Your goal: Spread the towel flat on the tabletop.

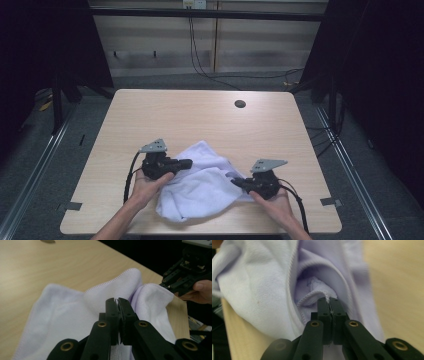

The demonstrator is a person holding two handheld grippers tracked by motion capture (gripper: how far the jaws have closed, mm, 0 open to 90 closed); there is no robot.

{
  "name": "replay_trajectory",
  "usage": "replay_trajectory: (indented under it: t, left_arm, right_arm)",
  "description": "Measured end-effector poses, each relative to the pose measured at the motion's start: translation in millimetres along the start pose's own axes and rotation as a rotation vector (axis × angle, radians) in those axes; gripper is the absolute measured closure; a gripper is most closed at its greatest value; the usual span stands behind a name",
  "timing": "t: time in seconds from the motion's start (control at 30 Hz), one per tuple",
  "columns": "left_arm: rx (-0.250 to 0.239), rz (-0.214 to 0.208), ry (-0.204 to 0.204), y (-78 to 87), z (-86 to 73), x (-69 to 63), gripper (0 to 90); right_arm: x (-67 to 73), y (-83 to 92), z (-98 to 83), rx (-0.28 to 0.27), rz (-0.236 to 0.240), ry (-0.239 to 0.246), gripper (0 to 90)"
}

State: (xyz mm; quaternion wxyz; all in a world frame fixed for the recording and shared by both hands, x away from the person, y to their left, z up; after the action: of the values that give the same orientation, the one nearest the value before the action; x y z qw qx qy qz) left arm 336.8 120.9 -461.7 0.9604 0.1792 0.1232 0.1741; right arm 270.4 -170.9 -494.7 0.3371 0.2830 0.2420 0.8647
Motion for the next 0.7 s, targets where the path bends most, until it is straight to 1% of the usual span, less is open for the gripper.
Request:
replay_trajectory:
  t: [0.03,0.07,0.1,0.13,0.17,0.2,0.27,0.3,0.33,0.4,0.47,0.5,0.53,0.57,0.6,0.63,0.67,0.7]
  left_arm:
    - [-0.03,0.002,0.012,4.8,3.3,2.3,87.7]
    - [-0.054,0.009,0.024,12.0,7.0,6.5,87.8]
    - [-0.073,0.036,0.026,18.9,10.6,10.1,88.0]
    - [-0.093,0.055,0.029,26.8,13.9,14.2,88.0]
    - [-0.125,0.068,0.042,35.3,16.9,18.4,88.0]
    - [-0.146,0.086,0.048,42.9,19.6,22.2,88.1]
    - [-0.154,0.145,0.025,55.9,24.4,28.8,88.1]
    - [-0.161,0.156,0.032,61.1,26.5,32.1,88.2]
    - [-0.174,0.173,0.038,65.9,29.1,35.6,88.2]
    - [-0.194,0.204,0.042,74.9,36.9,42.5,88.2]
    - [-0.204,0.237,0.03,83.3,49.2,48.4,88.3]
    - [-0.219,0.256,0.023,89.1,59.3,51.3,88.3]
    - [-0.229,0.268,0.013,93.6,66.0,53.0,88.3]
    - [-0.252,0.278,0.01,99.8,76.1,54.2,88.4]
    - [-0.272,0.29,0.003,106.6,86.4,54.6,88.4]
    - [-0.29,0.302,-0.012,113.8,96.9,54.7,88.3]
    - [-0.307,0.321,-0.025,120.8,106.6,54.0,88.4]
    - [-0.332,0.329,-0.038,128.0,115.4,52.8,88.4]
  right_arm:
    - [-8.1,9.0,3.5,-0.02,-0.028,-0.014,88.6]
    - [-13.4,14.6,5.1,-0.029,-0.049,-0.018,88.6]
    - [-20.8,22.3,6.7,-0.047,-0.071,-0.036,88.7]
    - [-28.4,29.9,8.3,-0.069,-0.089,-0.058,88.8]
    - [-36.4,37.5,9.9,-0.081,-0.12,-0.066,88.8]
    - [-44.1,44.9,11.8,-0.099,-0.143,-0.085,88.8]
    - [-59.9,59.5,17.8,-0.143,-0.179,-0.117,88.9]
    - [-66.8,66.5,22.1,-0.163,-0.192,-0.132,88.9]
    - [-72.8,73.3,27.7,-0.182,-0.208,-0.138,88.9]
    - [-81.6,86.1,42.3,-0.212,-0.238,-0.146,88.9]
    - [-89.1,98.3,60.8,-0.243,-0.267,-0.142,89.0]
    - [-92.4,104.0,71.1,-0.257,-0.287,-0.137,89.0]
    - [-96.3,110.5,84.6,-0.274,-0.308,-0.136,89.0]
    - [-98.4,114.1,92.9,-0.28,-0.319,-0.134,89.0]
    - [-100.6,119.0,104.4,-0.293,-0.34,-0.123,89.0]
    - [-102.2,123.9,115.9,-0.305,-0.358,-0.118,89.0]
    - [-103.9,129.0,127.2,-0.325,-0.368,-0.109,89.0]
    - [-105.0,134.1,137.7,-0.349,-0.376,-0.099,89.0]
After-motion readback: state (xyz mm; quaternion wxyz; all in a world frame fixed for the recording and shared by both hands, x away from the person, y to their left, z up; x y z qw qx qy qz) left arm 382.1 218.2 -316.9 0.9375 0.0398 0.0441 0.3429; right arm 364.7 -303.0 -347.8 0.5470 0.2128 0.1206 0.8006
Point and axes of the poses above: each handheld gripper's, and its own axes: y roughly backward along the jaws, z roughly out of its top, x roughly to its left, the point moved 4 cm from there along -y, roughly forward along the jaws, and after that the axes turned 10 degrees about -y, right-handed, at the moved point
